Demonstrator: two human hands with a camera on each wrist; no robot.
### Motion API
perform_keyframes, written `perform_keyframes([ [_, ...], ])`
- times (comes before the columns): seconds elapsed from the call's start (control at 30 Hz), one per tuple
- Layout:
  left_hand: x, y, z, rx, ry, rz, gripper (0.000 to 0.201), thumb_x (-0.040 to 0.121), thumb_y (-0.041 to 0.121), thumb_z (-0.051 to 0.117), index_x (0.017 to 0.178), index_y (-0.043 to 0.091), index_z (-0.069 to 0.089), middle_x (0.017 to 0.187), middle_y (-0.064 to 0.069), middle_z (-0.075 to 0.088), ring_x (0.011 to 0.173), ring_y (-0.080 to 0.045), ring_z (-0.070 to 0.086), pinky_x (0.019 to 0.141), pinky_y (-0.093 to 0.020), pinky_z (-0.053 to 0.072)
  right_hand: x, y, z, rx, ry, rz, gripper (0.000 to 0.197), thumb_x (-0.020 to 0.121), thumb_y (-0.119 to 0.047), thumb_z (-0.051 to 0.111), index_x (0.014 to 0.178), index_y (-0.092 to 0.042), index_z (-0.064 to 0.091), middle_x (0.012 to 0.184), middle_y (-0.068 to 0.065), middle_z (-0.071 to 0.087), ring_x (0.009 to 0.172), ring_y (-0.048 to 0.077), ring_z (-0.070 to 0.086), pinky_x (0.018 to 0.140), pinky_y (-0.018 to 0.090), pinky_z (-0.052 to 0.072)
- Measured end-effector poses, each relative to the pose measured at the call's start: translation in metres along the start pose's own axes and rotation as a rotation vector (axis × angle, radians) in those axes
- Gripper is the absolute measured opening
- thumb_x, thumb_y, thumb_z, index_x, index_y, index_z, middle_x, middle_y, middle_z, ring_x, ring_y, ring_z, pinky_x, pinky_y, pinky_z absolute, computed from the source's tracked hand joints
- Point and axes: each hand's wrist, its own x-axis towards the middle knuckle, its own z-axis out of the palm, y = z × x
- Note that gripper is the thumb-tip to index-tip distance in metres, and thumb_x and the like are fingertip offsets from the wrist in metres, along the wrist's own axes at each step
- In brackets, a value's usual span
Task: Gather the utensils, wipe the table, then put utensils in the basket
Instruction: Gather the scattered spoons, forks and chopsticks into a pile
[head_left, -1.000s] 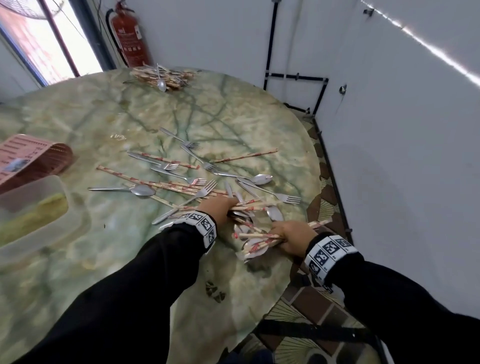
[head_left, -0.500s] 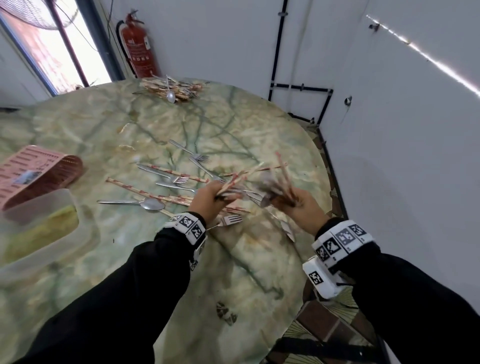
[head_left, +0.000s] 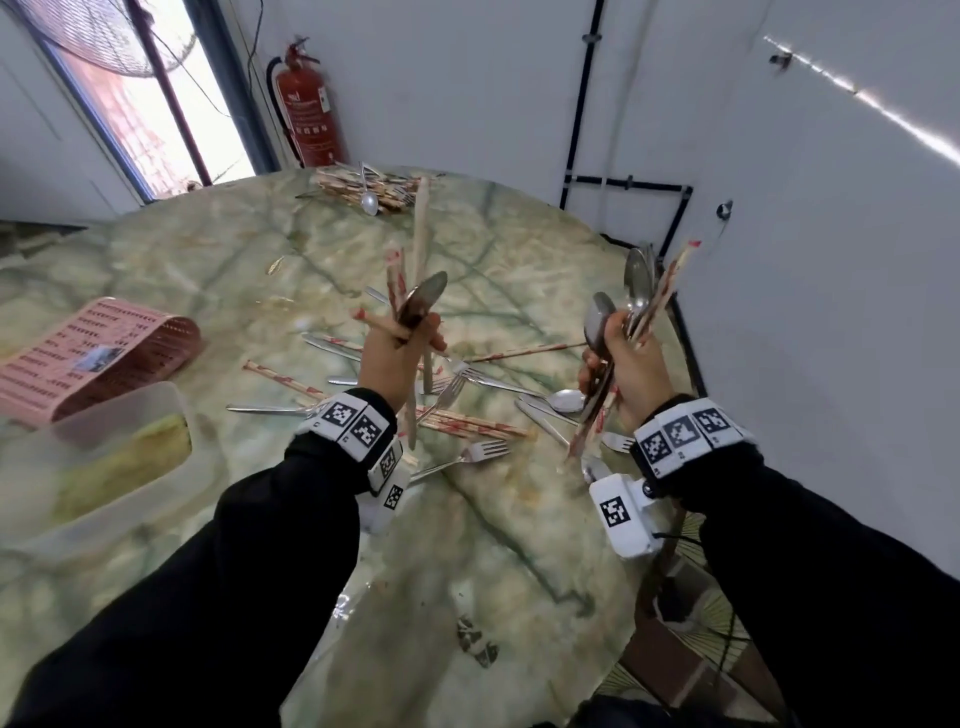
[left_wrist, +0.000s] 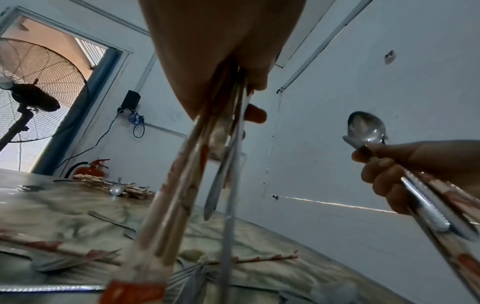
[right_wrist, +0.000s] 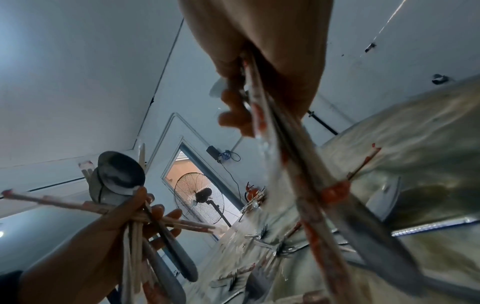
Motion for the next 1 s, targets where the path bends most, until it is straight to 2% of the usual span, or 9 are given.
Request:
perform_keyframes([
  [0.1, 0.005, 0.005, -0.002, 0.058, 0.073, -0.003, 0.027, 0.092, 0.019, 0.055, 0.065, 0.016, 0.058, 0.048, 0.013, 0.06, 0.054, -0.004, 0.058, 0.067, -0.031, 0.047, 0.006, 0.003, 0.0, 0.019, -0.085, 0.043, 0.03, 0.097, -0.039, 0.041, 0.074, -0.019, 0.042, 0.043, -0.005, 0.042, 0.032, 0.009, 0.037, 0.038, 0.016, 0.035],
  [0.2, 0.006, 0.016, 0.003, 0.077, 0.156, 0.048, 0.028, 0.091, 0.02, 0.056, 0.063, 0.019, 0.055, 0.047, 0.008, 0.055, 0.046, 0.0, 0.053, 0.06, -0.031, 0.046, 0.017, 0.002, -0.005, 0.041, -0.174, 0.089, 0.024, 0.096, -0.035, 0.043, 0.077, -0.02, 0.042, 0.045, -0.006, 0.045, 0.033, 0.007, 0.04, 0.038, 0.016, 0.036],
  [0.33, 0.009, 0.033, 0.02, 0.036, 0.319, 0.102, 0.02, 0.09, 0.019, 0.058, 0.092, -0.001, 0.059, 0.059, -0.002, 0.048, 0.049, -0.012, 0.046, 0.048, -0.021, 0.04, 0.032, -0.005, -0.018, 0.063, -0.249, 0.156, 0.015, 0.096, -0.024, 0.047, 0.082, -0.018, 0.046, 0.049, -0.004, 0.048, 0.035, 0.005, 0.042, 0.036, 0.017, 0.038],
  [0.43, 0.009, 0.042, 0.042, -0.029, 0.395, 0.122, 0.044, 0.08, 0.032, 0.066, 0.109, 0.001, 0.055, 0.068, -0.024, 0.049, 0.057, -0.026, 0.042, 0.055, -0.039, 0.043, 0.044, -0.009, -0.035, 0.035, -0.32, 0.222, 0.02, 0.093, -0.015, 0.051, 0.074, -0.011, 0.046, 0.049, -0.003, 0.048, 0.035, 0.004, 0.041, 0.036, 0.017, 0.037],
  [0.5, 0.008, 0.048, 0.065, -0.025, 0.402, 0.09, 0.044, 0.08, 0.021, 0.069, 0.11, -0.006, 0.05, 0.095, -0.04, 0.052, 0.068, -0.05, 0.046, 0.065, -0.059, 0.046, 0.052, -0.012, -0.047, -0.012, -0.365, 0.241, 0.018, 0.092, -0.009, 0.053, 0.075, -0.01, 0.048, 0.048, -0.004, 0.047, 0.035, 0.004, 0.041, 0.035, 0.016, 0.037],
  [0.53, 0.007, 0.05, 0.078, -0.003, 0.408, 0.054, 0.042, 0.08, 0.014, 0.069, 0.111, -0.006, 0.049, 0.099, -0.037, 0.055, 0.074, -0.054, 0.049, 0.065, -0.057, 0.047, 0.056, -0.015, -0.053, -0.033, -0.386, 0.247, 0.016, 0.09, -0.005, 0.054, 0.076, -0.009, 0.049, 0.047, -0.004, 0.046, 0.034, 0.004, 0.041, 0.035, 0.016, 0.037],
  [0.67, 0.006, 0.045, 0.117, 0.065, 0.361, -0.066, 0.023, 0.082, 0.002, 0.064, 0.099, 0.007, 0.05, 0.065, -0.001, 0.047, 0.047, -0.012, 0.044, 0.045, -0.024, 0.04, 0.071, -0.023, -0.071, -0.082, -0.419, 0.282, 0.022, 0.087, 0.008, 0.053, 0.073, -0.008, 0.05, 0.041, -0.005, 0.048, 0.032, 0.004, 0.042, 0.035, 0.014, 0.038],
  [0.8, 0.004, 0.037, 0.147, -0.079, 0.323, -0.2, 0.03, 0.084, -0.011, 0.047, 0.077, 0.018, 0.042, 0.061, -0.002, 0.038, 0.038, -0.007, 0.04, 0.037, -0.017, 0.033, 0.088, -0.026, -0.084, -0.059, -0.392, 0.372, 0.02, 0.089, 0.01, 0.048, 0.078, -0.007, 0.048, 0.039, -0.003, 0.051, 0.03, 0.005, 0.046, 0.035, 0.015, 0.041],
  [1.0, 0.002, 0.026, 0.181, -0.166, 0.306, -0.279, 0.021, 0.091, -0.003, 0.045, 0.087, 0.017, 0.04, 0.065, -0.002, 0.042, 0.044, -0.01, 0.043, 0.038, -0.017, 0.036, 0.106, -0.033, -0.094, 0.021, -0.431, 0.504, 0.02, 0.096, -0.002, 0.043, 0.082, -0.016, 0.048, 0.04, 0.0, 0.052, 0.034, 0.011, 0.054, 0.043, 0.022, 0.051],
])
